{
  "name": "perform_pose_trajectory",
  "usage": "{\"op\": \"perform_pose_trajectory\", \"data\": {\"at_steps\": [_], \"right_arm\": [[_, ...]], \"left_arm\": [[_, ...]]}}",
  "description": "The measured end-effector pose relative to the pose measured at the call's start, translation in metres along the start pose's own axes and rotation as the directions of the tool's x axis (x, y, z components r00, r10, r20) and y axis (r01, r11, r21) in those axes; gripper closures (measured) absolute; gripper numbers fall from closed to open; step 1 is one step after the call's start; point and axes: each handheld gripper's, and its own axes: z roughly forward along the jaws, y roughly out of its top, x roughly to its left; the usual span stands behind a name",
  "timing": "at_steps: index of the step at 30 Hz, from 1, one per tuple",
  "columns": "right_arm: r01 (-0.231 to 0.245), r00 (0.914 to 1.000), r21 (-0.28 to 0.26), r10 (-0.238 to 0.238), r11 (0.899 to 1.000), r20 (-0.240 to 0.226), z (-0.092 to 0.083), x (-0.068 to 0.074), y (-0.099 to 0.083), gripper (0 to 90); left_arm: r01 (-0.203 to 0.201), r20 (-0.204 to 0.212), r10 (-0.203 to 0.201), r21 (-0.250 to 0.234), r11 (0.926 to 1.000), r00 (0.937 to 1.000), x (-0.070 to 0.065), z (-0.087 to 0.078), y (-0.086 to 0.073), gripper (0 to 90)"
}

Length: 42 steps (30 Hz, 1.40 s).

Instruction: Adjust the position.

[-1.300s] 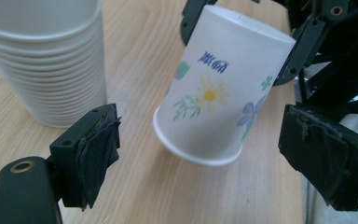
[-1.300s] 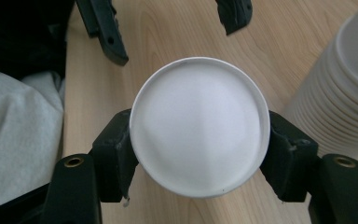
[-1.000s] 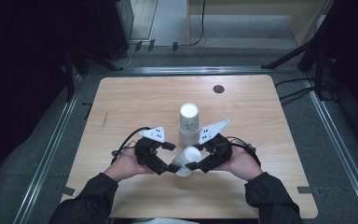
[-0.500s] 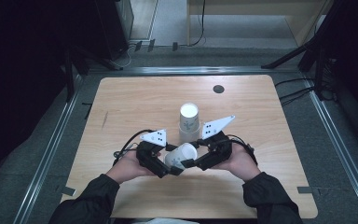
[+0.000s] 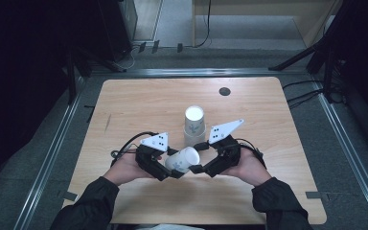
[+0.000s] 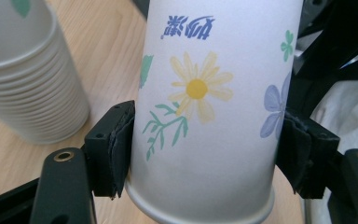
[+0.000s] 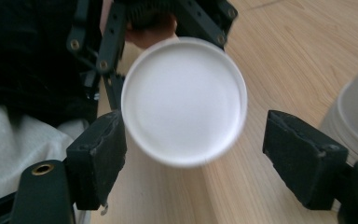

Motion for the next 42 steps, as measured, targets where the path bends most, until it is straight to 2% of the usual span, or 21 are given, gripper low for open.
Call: {"op": "perform_pose_trajectory", "data": {"at_steps": [1, 2, 4, 5, 6, 10, 11, 12, 13, 16, 20, 21, 23, 25, 26, 30, 32, 33, 37, 41, 42], "right_arm": [[-0.003, 0.9998, 0.016, 0.003, 1.000, 0.019, -0.002, -0.001, -0.004, 21.6], [-0.003, 0.9998, 0.016, 0.003, 1.000, 0.019, -0.002, -0.001, -0.004, 21.6], [-0.008, 0.9990, 0.042, 0.006, 0.999, 0.045, -0.001, -0.002, -0.009, 22.4], [-0.008, 0.9990, 0.042, 0.006, 0.999, 0.045, -0.001, -0.002, -0.009, 22.4], [-0.009, 0.9988, 0.052, 0.006, 0.999, 0.050, -0.001, -0.002, -0.011, 22.6], [0.006, 0.9977, 0.078, -0.012, 0.997, 0.067, 0.003, -0.003, -0.017, 23.3], [0.006, 0.9977, 0.078, -0.012, 0.997, 0.067, 0.003, -0.003, -0.017, 23.3], [0.008, 0.9975, 0.083, -0.014, 0.997, 0.069, 0.005, -0.003, -0.019, 23.9], [0.009, 0.9976, 0.083, -0.014, 0.996, 0.067, 0.006, -0.003, -0.019, 24.0], [0.019, 0.9979, 0.097, -0.025, 0.995, 0.061, 0.010, -0.002, -0.020, 24.5], [0.041, 0.9979, 0.120, -0.046, 0.992, 0.044, 0.018, -0.001, -0.021, 25.1], [0.041, 0.9979, 0.120, -0.046, 0.992, 0.044, 0.018, -0.001, -0.021, 25.1], [0.050, 0.9979, 0.149, -0.055, 0.988, 0.035, 0.026, 0.001, -0.022, 25.4], [0.059, 0.9973, 0.157, -0.066, 0.986, 0.034, 0.029, 0.002, -0.022, 25.5], [0.075, 0.9965, 0.181, -0.081, 0.981, 0.024, 0.035, 0.004, -0.022, 25.8], [0.085, 0.9961, 0.201, -0.088, 0.976, 0.008, 0.042, 0.006, -0.022, 26.1], [0.088, 0.9960, 0.212, -0.089, 0.973, -0.002, 0.047, 0.007, -0.022, 27.1], [0.088, 0.9960, 0.212, -0.089, 0.973, -0.002, 0.047, 0.007, -0.022, 27.1], [0.098, 0.9951, 0.235, -0.095, 0.967, -0.027, 0.052, 0.008, -0.023, 32.9], [0.092, 0.9957, 0.244, -0.087, 0.965, -0.032, 0.052, 0.008, -0.023, 34.5], [0.091, 0.9958, 0.244, -0.086, 0.965, -0.032, 0.052, 0.007, -0.023, 34.9]], "left_arm": [[-0.007, -0.016, 0.008, 0.029, 0.9995, 0.9998, 0.001, -0.001, 0.000, 28.0], [-0.007, -0.016, 0.008, 0.029, 0.9995, 0.9998, 0.001, -0.001, 0.000, 28.0], [0.011, -0.026, -0.009, 0.085, 0.9963, 0.9996, 0.005, 0.001, -0.001, 27.9], [0.011, -0.026, -0.009, 0.085, 0.9963, 0.9996, 0.005, 0.001, -0.001, 27.9], [0.015, -0.028, -0.012, 0.108, 0.9940, 0.9995, 0.007, 0.002, -0.001, 27.9], [0.006, -0.039, 0.002, 0.193, 0.9812, 0.9992, 0.008, 0.011, -0.001, 27.7], [0.006, -0.039, 0.002, 0.193, 0.9812, 0.9992, 0.008, 0.011, -0.001, 27.6], [0.004, -0.032, 0.003, 0.214, 0.9768, 0.9995, 0.008, 0.015, -0.001, 27.6], [0.004, -0.032, 0.003, 0.214, 0.9768, 0.9995, 0.008, 0.015, -0.001, 27.5], [-0.003, -0.022, 0.009, 0.244, 0.9697, 0.9997, 0.008, 0.021, -0.001, 27.4], [-0.023, -0.010, 0.027, 0.303, 0.9526, 0.9996, 0.005, 0.031, -0.002, 27.3], [-0.023, -0.010, 0.027, 0.303, 0.9526, 0.9996, 0.005, 0.031, -0.002, 27.3], [-0.036, -0.004, 0.040, 0.329, 0.9436, 0.9992, 0.002, 0.036, -0.002, 27.1], [-0.044, 0.000, 0.047, 0.337, 0.9406, 0.9989, 0.002, 0.037, -0.002, 27.1], [-0.046, 0.003, 0.048, 0.342, 0.9387, 0.9988, 0.001, 0.039, -0.002, 27.0], [-0.050, 0.012, 0.049, 0.351, 0.9349, 0.9987, -0.002, 0.042, -0.001, 27.0], [-0.068, 0.026, 0.063, 0.364, 0.9287, 0.9977, -0.004, 0.045, 0.000, 26.9], [-0.068, 0.026, 0.063, 0.364, 0.9287, 0.9977, -0.004, 0.045, 0.000, 26.9], [-0.081, 0.040, 0.072, 0.379, 0.9217, 0.9966, -0.007, 0.049, 0.000, 26.8], [-0.082, 0.040, 0.072, 0.380, 0.9214, 0.9966, -0.007, 0.050, 0.000, 26.8], [-0.075, 0.051, 0.060, 0.378, 0.9228, 0.9968, -0.006, 0.049, 0.000, 26.8]]}}
